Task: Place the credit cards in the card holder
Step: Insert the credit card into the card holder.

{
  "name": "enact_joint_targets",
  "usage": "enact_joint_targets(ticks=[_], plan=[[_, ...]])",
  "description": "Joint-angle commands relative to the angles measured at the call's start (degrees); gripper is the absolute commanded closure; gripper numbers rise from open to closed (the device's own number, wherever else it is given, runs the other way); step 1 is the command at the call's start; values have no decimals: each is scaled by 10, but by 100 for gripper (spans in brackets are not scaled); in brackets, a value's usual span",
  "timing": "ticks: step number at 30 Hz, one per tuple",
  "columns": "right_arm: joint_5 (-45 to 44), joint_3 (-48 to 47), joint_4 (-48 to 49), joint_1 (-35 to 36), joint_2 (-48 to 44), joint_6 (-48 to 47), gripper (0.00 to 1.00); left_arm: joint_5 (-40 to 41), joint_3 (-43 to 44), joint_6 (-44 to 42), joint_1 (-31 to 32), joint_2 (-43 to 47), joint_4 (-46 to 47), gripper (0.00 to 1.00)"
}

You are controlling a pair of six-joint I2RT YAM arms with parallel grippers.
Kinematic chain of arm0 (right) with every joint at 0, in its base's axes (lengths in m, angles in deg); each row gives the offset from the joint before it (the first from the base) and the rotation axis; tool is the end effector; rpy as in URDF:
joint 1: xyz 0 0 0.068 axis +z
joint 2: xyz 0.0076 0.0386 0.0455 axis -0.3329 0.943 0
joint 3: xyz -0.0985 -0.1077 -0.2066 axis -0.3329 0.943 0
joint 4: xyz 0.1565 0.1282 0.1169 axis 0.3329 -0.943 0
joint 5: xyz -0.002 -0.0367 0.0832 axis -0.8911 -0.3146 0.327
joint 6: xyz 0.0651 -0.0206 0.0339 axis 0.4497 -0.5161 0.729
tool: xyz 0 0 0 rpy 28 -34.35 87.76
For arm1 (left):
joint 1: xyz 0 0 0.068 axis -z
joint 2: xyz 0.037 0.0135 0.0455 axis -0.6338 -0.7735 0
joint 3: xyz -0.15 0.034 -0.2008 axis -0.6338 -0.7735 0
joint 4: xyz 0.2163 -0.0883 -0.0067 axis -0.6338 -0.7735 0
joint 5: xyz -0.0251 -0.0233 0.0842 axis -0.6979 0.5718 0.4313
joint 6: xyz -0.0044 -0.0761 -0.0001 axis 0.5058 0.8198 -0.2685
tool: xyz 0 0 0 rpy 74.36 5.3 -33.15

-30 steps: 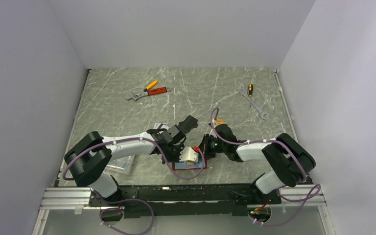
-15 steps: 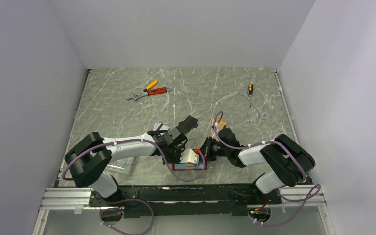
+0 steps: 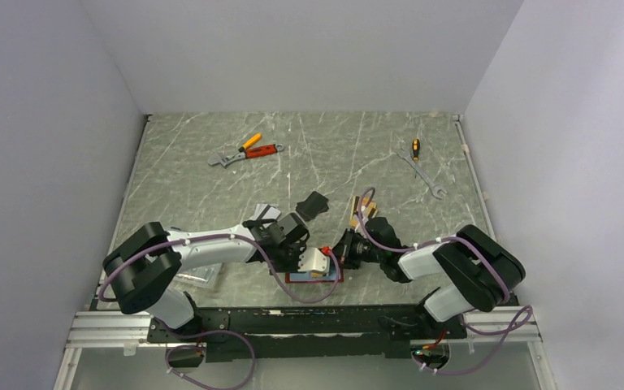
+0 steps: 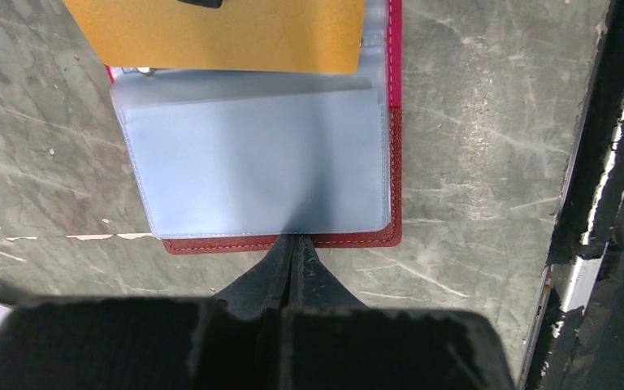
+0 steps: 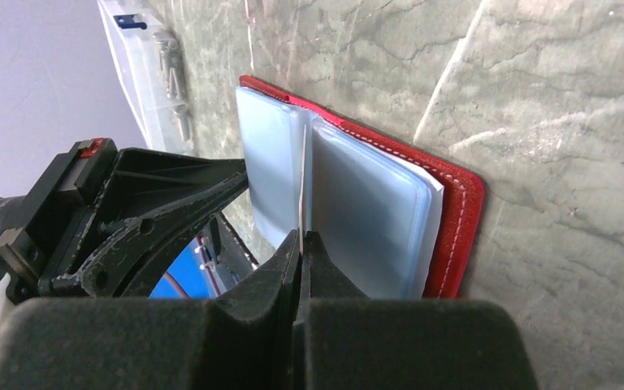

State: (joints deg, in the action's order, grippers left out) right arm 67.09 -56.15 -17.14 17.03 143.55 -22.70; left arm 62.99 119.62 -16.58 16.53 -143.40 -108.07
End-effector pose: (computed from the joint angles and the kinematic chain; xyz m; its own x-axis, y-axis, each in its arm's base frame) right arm 0.1717 0.1641 0.0988 -0.9479 0.2667 -0.1744 -0.0106 0.5208 0.8536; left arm 0.1399 -0.2257 0.1335 0.1108 0.9102 -0.3991 0.9911 -0.0716 0.1118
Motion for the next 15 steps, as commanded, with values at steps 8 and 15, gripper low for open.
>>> enact_joint_targets(ticks=[8, 15], plan=[[-34, -3, 13, 10, -34, -2, 100, 16, -40, 44, 3, -35, 2, 100], [-54, -1, -6, 9, -32, -11, 100, 18, -34, 50, 5, -59, -2, 100]])
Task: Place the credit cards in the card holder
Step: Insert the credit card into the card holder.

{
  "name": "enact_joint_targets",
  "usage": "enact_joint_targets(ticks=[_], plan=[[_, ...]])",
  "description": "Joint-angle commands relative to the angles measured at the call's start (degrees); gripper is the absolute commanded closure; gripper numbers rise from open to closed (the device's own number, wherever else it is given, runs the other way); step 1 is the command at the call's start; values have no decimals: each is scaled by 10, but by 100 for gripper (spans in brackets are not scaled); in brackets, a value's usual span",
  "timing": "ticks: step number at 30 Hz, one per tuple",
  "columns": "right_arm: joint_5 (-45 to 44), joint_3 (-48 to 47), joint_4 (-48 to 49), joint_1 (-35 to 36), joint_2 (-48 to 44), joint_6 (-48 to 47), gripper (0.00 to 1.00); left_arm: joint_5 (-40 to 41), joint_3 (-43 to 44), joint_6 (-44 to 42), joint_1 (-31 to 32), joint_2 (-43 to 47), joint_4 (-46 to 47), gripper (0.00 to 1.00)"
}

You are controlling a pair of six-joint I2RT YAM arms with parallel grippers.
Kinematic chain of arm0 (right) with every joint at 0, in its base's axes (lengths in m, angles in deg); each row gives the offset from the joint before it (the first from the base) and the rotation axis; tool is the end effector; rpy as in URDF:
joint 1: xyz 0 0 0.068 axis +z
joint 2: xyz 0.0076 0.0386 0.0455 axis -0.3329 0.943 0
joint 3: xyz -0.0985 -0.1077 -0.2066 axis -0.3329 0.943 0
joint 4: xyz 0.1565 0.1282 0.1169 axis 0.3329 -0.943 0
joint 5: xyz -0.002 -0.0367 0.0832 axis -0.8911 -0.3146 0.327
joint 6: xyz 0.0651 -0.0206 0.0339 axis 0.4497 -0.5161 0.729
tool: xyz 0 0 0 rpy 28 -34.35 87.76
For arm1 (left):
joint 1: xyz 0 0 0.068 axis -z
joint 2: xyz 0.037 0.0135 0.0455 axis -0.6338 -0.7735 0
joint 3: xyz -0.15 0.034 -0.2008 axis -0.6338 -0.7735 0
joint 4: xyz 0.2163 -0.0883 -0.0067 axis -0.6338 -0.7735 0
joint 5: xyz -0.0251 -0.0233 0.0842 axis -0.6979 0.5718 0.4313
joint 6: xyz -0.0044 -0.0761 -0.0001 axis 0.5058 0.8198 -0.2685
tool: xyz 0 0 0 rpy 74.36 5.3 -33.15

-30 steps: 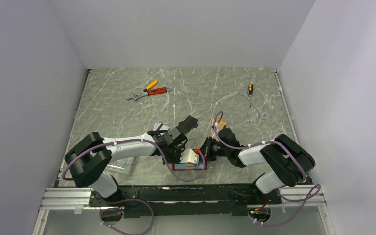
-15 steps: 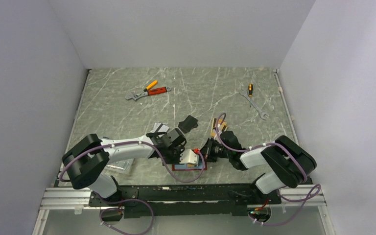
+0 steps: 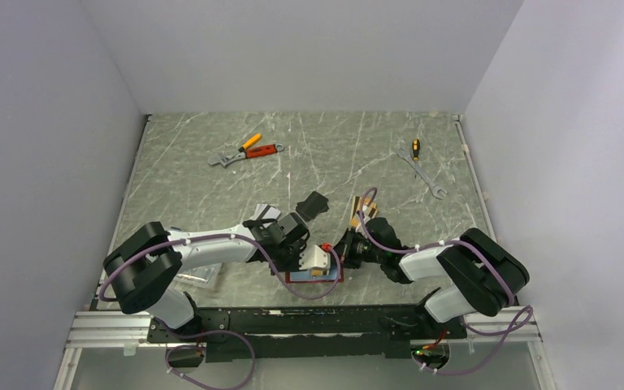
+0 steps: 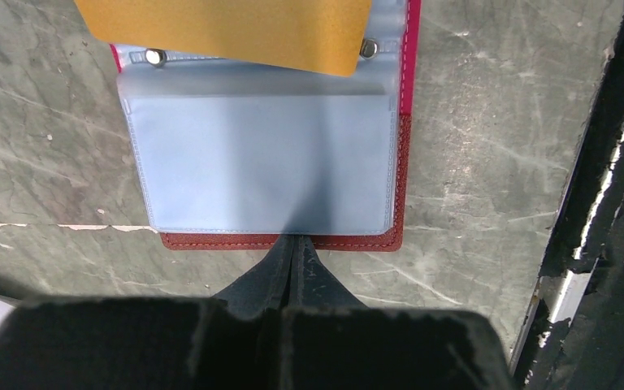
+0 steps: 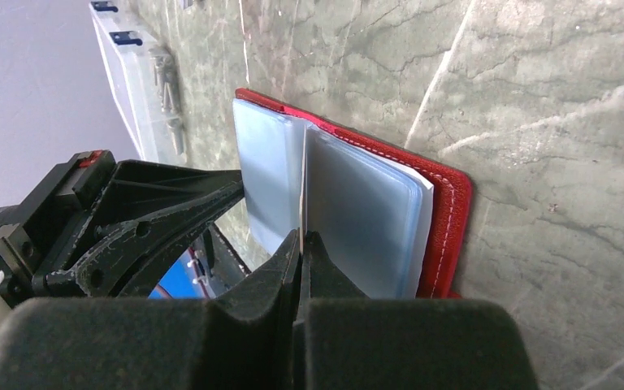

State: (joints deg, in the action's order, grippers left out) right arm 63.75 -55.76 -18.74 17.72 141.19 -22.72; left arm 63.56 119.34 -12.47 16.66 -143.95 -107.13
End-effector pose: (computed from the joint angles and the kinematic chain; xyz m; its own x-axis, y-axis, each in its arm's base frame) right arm 0.1703 0.1623 0.1020 -0.9329 0.2968 -0.2039 -0.0122 0.5398 0.8417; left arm 0.1406 -0.2267 0.1307 0.0416 0.9145 -0.4025 0.9958 -0.0050 0.0915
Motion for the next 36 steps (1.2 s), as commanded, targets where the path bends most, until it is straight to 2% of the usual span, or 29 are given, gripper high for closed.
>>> enact_joint_targets(ticks=[1, 9, 18, 36], plan=[[-22, -2, 17, 2, -6, -9, 100, 14, -33, 9, 4, -53, -10, 100], [-1, -2, 69, 6, 29, 4, 100, 17, -42, 11, 6, -50, -4, 100], [4, 15, 121, 8, 21, 27, 100, 26, -49, 8, 9, -51, 2, 100], [-26, 28, 93, 30, 37, 24, 100, 27, -53, 4, 10, -42, 1, 100]])
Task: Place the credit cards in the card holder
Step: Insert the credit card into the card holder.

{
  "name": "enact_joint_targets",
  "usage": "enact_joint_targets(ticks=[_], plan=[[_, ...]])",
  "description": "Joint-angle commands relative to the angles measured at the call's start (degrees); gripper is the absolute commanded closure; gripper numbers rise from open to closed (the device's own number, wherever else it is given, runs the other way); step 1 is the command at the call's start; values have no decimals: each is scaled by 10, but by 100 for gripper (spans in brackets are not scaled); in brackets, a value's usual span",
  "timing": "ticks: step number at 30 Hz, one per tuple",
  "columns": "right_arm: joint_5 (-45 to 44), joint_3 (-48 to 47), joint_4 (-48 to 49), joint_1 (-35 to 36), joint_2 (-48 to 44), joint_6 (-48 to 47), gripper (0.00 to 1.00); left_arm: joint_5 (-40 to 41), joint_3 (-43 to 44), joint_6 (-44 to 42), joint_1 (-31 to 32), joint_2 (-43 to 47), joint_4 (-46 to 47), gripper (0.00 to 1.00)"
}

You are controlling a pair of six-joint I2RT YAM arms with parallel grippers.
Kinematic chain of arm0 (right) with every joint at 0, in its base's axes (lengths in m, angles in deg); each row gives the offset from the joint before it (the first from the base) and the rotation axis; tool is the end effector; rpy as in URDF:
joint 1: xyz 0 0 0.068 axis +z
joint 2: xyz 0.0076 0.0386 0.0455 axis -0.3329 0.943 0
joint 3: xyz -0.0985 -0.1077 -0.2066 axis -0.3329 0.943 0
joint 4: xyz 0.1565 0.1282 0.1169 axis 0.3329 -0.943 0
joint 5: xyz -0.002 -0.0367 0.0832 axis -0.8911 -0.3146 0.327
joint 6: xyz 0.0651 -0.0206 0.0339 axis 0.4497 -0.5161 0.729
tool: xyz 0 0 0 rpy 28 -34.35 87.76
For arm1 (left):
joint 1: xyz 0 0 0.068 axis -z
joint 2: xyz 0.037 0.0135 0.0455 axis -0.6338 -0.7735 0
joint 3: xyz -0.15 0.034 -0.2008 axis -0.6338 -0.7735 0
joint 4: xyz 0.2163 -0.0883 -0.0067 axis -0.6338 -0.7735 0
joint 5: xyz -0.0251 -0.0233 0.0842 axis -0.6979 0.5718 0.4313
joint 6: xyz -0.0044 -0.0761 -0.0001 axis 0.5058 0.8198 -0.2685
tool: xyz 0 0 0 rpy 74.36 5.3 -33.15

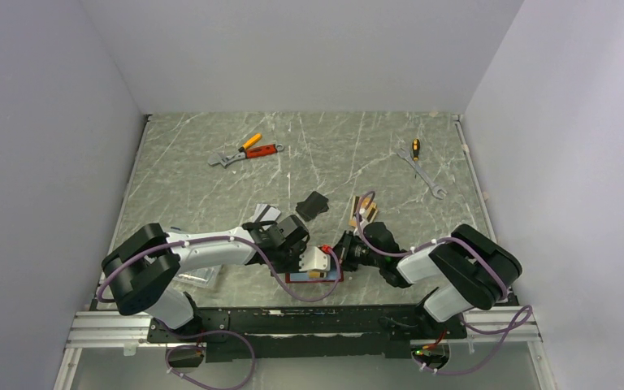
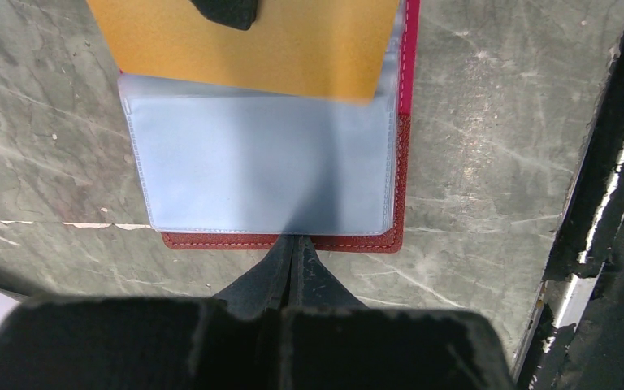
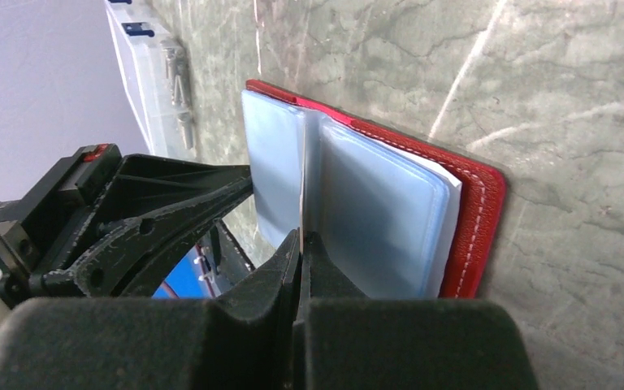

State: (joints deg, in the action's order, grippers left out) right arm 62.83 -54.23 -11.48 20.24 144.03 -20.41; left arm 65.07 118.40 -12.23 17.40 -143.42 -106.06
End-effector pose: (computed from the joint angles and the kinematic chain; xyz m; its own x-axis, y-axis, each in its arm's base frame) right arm 0.1649 0.1701 0.0991 -0.9336 0.2946 -0.2040 -0.0286 0.5062 0.8619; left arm 0.1383 -0.2264 0.1296 0.0504 0.9159 -0.3982 0.9932 -0.0041 0.1163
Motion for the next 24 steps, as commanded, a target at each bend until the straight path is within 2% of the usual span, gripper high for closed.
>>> enact_joint_targets(ticks=[1, 10, 19, 24], plan=[[-20, 18, 24, 5, 9, 1, 100, 12, -44, 1, 2, -47, -11, 100], [-39, 39, 31, 5, -15, 6, 100, 14, -44, -2, 2, -44, -12, 100], [-11, 22, 104, 12, 55, 23, 100, 15, -47, -5, 2, -41, -13, 100], [-2, 12, 109, 12, 70, 22, 100, 17, -51, -7, 2, -39, -11, 100]])
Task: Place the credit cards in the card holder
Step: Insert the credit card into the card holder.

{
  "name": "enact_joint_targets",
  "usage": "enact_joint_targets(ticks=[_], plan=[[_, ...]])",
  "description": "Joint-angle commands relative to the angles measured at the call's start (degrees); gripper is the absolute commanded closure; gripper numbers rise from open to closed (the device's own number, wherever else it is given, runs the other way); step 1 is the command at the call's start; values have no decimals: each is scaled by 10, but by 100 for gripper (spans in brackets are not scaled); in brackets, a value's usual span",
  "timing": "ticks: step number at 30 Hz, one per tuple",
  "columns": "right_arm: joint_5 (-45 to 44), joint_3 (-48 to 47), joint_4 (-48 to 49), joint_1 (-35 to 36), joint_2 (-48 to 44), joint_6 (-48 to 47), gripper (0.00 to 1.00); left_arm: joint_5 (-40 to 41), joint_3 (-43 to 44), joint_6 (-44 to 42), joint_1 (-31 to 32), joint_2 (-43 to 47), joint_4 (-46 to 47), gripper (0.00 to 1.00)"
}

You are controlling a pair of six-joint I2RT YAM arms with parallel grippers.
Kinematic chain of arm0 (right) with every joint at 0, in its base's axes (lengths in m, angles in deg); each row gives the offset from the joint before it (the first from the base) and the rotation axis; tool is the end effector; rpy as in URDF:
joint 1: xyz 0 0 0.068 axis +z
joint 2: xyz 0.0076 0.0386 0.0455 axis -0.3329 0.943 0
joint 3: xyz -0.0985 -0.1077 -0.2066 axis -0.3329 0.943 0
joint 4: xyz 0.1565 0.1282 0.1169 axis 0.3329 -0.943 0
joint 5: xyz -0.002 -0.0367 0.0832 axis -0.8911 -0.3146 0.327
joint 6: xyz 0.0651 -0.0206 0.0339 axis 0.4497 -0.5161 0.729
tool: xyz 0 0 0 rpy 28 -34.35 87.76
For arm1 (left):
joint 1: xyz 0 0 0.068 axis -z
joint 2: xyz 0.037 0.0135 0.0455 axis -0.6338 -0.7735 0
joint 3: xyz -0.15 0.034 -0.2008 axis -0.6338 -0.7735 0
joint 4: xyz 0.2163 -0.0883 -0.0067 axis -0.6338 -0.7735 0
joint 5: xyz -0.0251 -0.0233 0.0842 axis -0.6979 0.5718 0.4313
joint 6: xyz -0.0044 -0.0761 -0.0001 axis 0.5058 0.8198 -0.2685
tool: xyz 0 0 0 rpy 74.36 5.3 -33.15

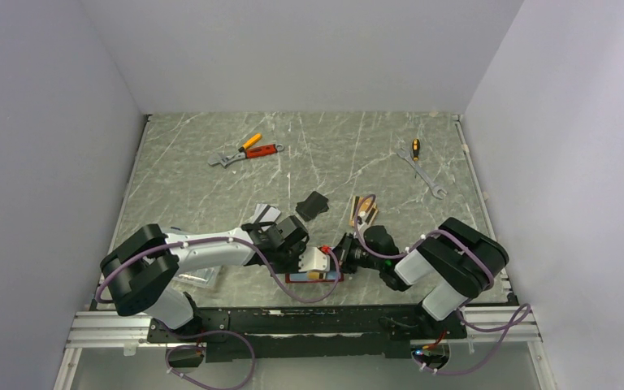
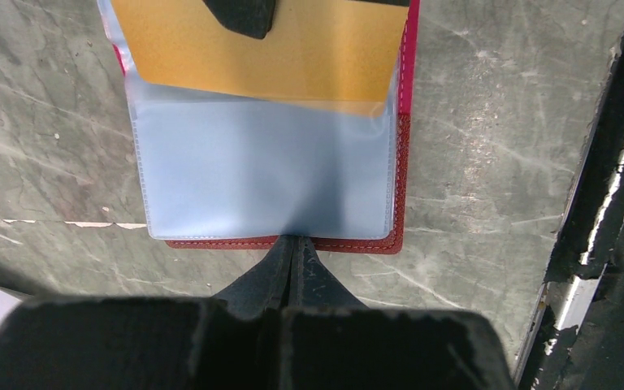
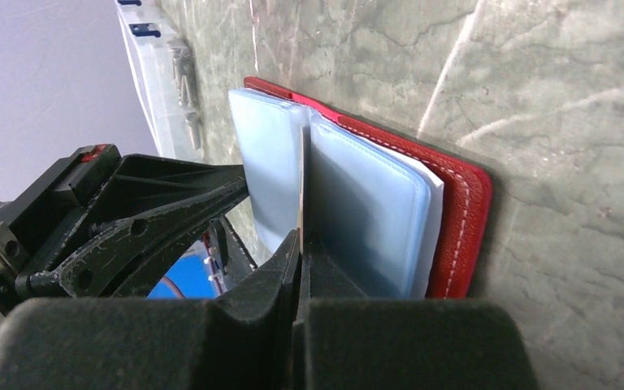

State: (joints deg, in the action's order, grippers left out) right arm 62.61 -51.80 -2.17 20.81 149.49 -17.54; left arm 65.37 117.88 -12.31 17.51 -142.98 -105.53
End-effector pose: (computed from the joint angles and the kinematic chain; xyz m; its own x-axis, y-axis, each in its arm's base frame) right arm 0.1616 0.1700 0.0882 -0.9326 0.3159 -0.1748 -0.0027 0.4782 0.8782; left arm 0.1376 -0.2256 0.1296 0.0550 0.9143 -0.4012 0.9921 -0.0048 0.1251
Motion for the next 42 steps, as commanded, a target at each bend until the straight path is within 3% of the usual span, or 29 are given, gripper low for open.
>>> enact_joint_targets(ticks=[1, 18, 28, 32, 37, 42], plan=[[1, -14, 14, 7, 16, -7, 100, 15, -47, -7, 1, -43, -15, 100], [54, -35, -65, 8, 29, -34, 100, 24, -46, -13, 1, -39, -15, 100], [40, -44, -110, 8, -7, -51, 100, 24, -47, -16, 1, -39, -20, 100], [56, -63, -93, 8, 19, -53, 100, 24, -42, -16, 1, -40, -24, 100], [45, -83, -143, 8, 30, -65, 100, 25, -39, -15, 1, -32, -29, 100], [-15, -92, -301, 9, -52, -99, 73, 27, -47, -15, 1, -22, -28, 100]])
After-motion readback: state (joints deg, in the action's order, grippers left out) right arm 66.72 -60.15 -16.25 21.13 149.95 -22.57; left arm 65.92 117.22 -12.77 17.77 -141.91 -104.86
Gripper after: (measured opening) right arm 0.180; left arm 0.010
